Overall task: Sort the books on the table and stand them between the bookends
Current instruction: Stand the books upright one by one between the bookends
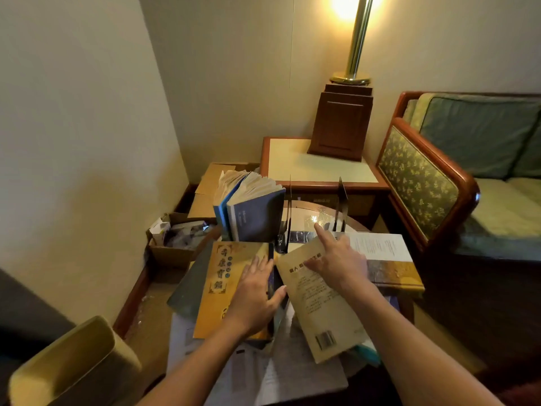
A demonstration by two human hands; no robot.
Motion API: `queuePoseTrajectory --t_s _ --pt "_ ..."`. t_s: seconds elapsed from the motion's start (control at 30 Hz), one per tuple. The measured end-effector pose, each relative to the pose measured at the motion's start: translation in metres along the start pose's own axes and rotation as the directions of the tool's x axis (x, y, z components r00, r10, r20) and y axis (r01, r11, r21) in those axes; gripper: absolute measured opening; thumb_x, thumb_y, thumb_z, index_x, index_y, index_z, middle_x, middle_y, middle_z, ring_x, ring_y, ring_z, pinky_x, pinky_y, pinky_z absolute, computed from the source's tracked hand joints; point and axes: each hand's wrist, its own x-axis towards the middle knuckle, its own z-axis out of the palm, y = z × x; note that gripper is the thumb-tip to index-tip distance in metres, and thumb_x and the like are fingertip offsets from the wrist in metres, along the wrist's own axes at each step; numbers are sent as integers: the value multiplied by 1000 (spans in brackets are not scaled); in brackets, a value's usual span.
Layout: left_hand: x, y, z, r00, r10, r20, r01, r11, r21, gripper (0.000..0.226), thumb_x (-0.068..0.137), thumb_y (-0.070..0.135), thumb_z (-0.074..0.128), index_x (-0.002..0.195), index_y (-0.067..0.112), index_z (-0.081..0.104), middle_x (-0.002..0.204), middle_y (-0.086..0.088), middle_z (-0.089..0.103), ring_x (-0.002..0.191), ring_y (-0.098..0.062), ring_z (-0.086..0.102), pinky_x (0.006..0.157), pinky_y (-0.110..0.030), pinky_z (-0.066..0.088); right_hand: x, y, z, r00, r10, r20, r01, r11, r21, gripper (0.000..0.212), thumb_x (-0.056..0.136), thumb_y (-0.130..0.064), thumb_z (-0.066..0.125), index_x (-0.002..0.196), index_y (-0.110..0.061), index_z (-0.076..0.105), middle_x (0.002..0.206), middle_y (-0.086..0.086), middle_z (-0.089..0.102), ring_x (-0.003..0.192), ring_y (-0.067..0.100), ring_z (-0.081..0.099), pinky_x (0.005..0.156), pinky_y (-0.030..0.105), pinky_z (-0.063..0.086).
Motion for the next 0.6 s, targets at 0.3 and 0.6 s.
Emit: queuePoseTrajectory --t_s 0.3,0.6 --pt "-9 0 -10 998 -58 -24 51 972 -228 33 93 40 63 123 33 51 158 6 35 150 -12 19 123 -42 24 -26 28 -37 997 -35 67 -13 794 607 30 100 -21 57 123 -38 65 115 2 68 88 14 72 60 25 60" --pt "-19 55 -51 992 -22 122 105 679 -727 11 98 27 61 108 23 59 114 22 58 100 -4 64 78 -28 59 -48 10 -72 998 42 35 -50 431 901 23 100 -15 57 112 -27 73 112 8 72 94 23 74 72 45 63"
